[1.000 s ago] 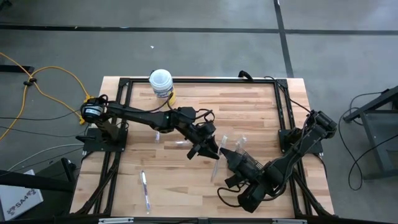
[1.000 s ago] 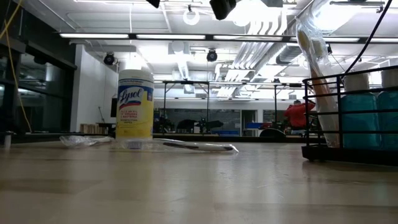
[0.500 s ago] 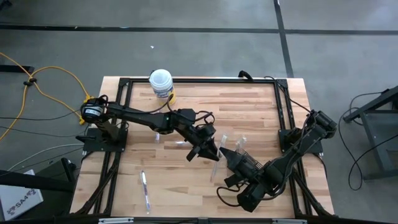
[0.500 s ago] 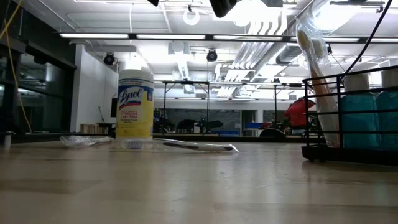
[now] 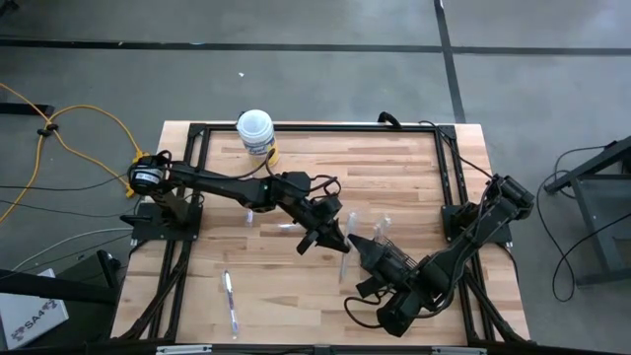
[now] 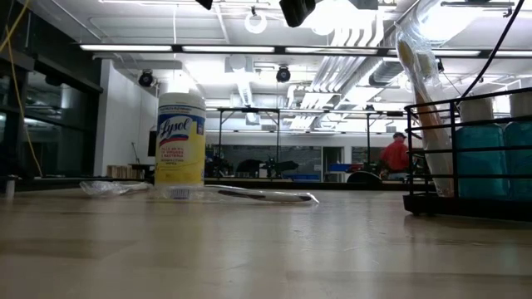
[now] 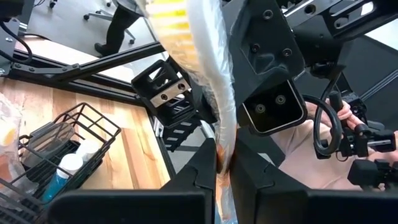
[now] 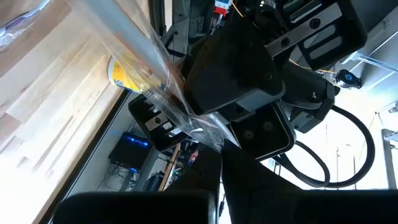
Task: Pick & Place toothbrushing station
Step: Put the orange toothbrush into the wire organizer
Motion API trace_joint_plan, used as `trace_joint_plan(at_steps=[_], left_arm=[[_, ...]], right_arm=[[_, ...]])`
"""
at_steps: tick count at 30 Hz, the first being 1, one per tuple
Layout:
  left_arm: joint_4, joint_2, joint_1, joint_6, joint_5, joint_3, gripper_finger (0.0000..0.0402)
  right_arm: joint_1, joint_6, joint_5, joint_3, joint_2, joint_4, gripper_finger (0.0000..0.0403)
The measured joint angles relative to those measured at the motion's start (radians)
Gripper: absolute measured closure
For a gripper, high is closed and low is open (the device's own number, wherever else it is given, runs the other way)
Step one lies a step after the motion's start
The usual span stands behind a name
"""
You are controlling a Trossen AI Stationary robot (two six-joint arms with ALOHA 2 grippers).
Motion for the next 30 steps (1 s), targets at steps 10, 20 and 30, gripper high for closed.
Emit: trace_joint_plan(at_steps=[10,20,30], left_arm=[[-0.004,0.000,-0.001,-0.006,0.007,0.000,0.0389],[0.000,0.000,-0.002,-0.006,0.010,0.000,0.0389],[-0.004,-0.001,-0.002,-0.002,0.027,0.000,0.0389]], right_arm=[[0.000,0.002,-0.049,0.000,-0.001,0.000,0.0399],[-0.005,0.004,-0.090,0.000,-0.002,0.013,0.0366],[0.007,0.005,-0.097,0.000,-0.001,0.015,0.0314]])
